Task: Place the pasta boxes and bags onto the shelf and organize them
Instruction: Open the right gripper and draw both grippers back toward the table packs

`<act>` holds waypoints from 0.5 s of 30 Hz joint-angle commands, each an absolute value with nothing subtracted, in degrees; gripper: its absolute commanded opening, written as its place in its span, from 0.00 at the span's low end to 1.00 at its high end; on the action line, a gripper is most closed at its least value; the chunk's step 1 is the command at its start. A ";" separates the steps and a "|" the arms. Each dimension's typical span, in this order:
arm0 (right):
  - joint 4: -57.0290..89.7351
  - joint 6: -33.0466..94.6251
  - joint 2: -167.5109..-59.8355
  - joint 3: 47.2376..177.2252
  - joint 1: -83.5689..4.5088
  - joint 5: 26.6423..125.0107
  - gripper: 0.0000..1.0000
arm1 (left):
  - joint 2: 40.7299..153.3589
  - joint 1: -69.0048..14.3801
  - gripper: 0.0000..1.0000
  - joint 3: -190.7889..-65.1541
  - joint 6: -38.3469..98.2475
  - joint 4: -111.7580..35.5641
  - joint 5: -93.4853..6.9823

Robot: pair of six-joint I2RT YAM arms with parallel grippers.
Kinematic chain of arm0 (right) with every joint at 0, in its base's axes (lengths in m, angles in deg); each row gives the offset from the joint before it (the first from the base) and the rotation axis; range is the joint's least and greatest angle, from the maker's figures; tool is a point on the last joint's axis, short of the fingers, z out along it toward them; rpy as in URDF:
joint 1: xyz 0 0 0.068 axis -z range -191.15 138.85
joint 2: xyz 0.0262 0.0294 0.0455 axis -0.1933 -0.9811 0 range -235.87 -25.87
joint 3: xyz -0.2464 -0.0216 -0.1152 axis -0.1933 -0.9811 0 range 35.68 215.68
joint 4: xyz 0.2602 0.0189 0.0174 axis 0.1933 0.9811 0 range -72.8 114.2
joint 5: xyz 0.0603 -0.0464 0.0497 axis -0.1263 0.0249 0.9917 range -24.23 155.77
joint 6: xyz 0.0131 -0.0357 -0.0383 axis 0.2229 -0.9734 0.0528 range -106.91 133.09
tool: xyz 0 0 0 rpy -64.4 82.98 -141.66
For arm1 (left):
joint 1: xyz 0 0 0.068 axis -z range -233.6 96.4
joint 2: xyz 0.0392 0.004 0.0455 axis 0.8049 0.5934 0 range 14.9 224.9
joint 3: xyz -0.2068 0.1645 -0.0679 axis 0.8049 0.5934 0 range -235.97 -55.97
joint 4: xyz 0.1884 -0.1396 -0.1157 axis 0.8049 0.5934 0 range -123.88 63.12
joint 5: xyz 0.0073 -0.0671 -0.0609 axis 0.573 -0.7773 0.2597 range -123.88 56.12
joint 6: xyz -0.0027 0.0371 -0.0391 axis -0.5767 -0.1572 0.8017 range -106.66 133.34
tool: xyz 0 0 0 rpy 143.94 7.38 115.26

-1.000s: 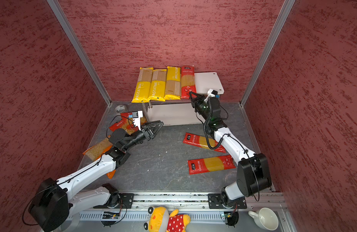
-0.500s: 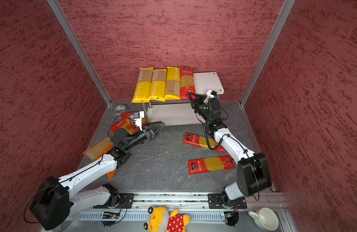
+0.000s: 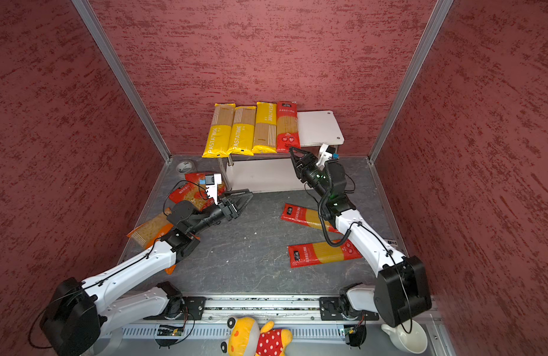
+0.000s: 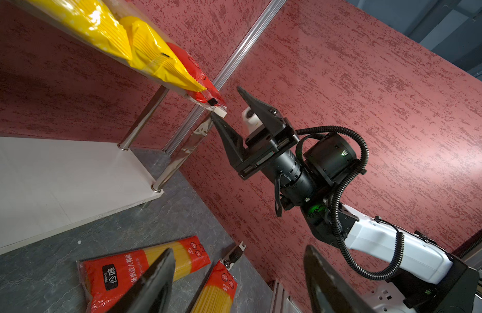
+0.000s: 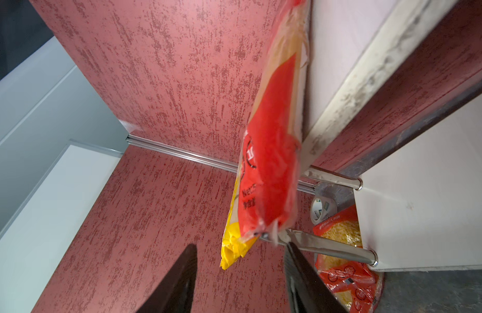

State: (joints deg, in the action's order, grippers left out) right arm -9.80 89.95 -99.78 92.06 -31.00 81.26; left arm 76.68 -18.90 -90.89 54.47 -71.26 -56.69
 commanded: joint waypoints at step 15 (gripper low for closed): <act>26.39 74.63 -79.94 69.14 -31.27 76.15 0.52 | 87.39 -4.43 0.74 -93.38 40.06 -59.15 -48.74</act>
